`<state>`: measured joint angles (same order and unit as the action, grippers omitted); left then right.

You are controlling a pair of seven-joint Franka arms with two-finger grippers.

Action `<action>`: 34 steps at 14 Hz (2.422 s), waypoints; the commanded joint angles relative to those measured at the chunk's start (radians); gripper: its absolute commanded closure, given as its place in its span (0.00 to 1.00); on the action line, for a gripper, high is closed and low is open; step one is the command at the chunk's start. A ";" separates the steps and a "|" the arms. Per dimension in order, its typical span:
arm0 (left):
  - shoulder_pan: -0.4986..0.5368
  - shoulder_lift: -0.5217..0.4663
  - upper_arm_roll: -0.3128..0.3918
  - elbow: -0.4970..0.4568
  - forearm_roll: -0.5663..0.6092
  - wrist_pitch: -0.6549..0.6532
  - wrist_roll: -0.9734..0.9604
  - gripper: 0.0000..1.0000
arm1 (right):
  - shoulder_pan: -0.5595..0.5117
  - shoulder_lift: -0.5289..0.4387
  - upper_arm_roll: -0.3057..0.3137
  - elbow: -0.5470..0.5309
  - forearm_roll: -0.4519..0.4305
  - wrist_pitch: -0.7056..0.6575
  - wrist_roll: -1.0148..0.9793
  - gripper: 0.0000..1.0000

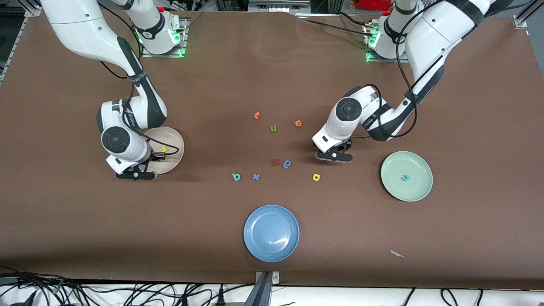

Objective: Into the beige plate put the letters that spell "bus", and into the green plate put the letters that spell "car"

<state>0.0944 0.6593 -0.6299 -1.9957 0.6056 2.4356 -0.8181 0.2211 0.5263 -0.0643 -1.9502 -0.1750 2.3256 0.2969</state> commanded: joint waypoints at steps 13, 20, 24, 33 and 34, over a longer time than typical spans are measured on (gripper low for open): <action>-0.018 0.042 0.009 0.037 0.088 0.003 -0.066 0.71 | 0.121 0.245 0.299 0.456 -0.017 0.008 0.041 0.04; -0.015 0.043 0.015 0.032 0.094 0.000 -0.062 0.84 | 0.152 0.342 0.281 0.501 -0.150 0.080 0.053 0.25; -0.016 0.043 0.015 0.029 0.094 -0.001 -0.064 0.92 | 0.162 0.373 0.276 0.499 -0.173 0.103 0.060 0.29; 0.131 -0.007 0.006 0.069 0.074 -0.065 0.173 0.99 | 0.117 0.296 0.273 0.496 -0.167 0.042 0.059 0.94; 0.161 -0.009 -0.001 0.089 0.072 -0.101 0.231 0.99 | 0.091 0.266 0.274 0.491 -0.167 -0.004 0.054 0.94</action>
<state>0.2027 0.6726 -0.6134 -1.9340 0.6645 2.4005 -0.6838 0.3610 0.8579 0.2012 -1.4508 -0.3285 2.4046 0.3545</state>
